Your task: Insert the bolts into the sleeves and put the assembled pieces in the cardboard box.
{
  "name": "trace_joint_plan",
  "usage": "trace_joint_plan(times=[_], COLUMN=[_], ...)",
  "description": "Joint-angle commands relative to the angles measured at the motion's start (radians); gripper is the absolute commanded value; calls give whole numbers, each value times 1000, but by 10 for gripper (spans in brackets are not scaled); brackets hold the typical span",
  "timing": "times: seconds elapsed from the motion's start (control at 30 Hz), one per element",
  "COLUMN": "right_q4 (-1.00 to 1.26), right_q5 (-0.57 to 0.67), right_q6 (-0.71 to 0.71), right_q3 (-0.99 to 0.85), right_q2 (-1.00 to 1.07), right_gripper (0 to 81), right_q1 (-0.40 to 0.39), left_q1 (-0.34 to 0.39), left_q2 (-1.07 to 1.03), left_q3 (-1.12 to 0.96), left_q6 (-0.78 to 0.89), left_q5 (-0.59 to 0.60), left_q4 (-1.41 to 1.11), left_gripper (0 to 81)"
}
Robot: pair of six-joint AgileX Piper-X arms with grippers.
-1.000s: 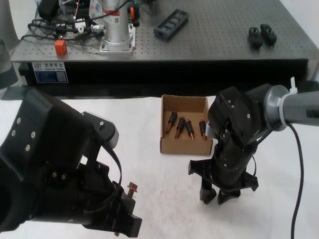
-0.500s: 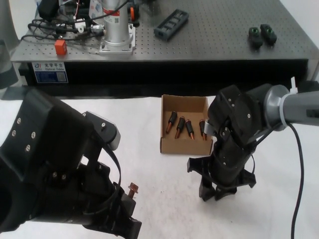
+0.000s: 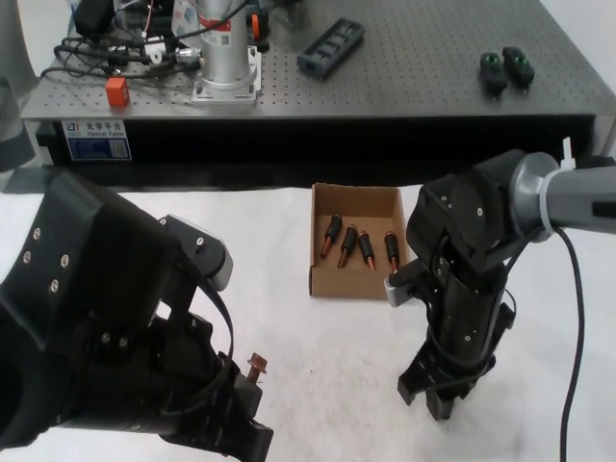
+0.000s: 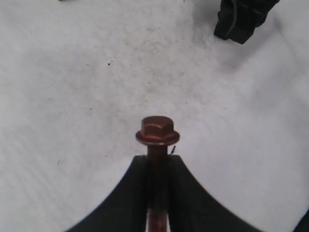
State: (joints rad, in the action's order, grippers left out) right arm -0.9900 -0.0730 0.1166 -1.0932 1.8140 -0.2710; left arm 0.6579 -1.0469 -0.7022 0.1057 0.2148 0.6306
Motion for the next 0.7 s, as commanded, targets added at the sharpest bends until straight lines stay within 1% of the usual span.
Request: trace_joint_plan(times=[0.0,0.03,0.07,0.17,0.23,0.33,0.47,0.57,0.67], right_q4=[-12,-12,-14,-19,-22,-14,-5,-2,-4], right_q5=[6,6,6,6,6,28,27,27,27], right_q6=[-6,-22,-40,-117,-207,-286,-305,-312,-312], right_q3=[-10,-10,-10,-8,-8,-8,-8,-8,-8], right_q2=[8,8,8,8,8,8,8,8,8], right_gripper=[432,462,454,397,393,393,367,326,269], right_q1=[6,6,6,6,6,6,6,6,6], left_q1=[-3,-3,-3,-3,-3,-3,-3,-3,-3], left_q2=[11,11,11,11,11,11,11,11,11], left_q3=[-1,-1,-1,-1,-1,-1,-1,-1,-1], left_q6=[-9,-9,-9,-9,-9,-9,-9,-9,-9], left_q5=[6,6,6,6,6,6,6,6,6], left_q4=[-4,-4,-4,-4,-4,-4,-4,-4,-4], left_gripper=[7,7,7,7,7,7,7,7,7])
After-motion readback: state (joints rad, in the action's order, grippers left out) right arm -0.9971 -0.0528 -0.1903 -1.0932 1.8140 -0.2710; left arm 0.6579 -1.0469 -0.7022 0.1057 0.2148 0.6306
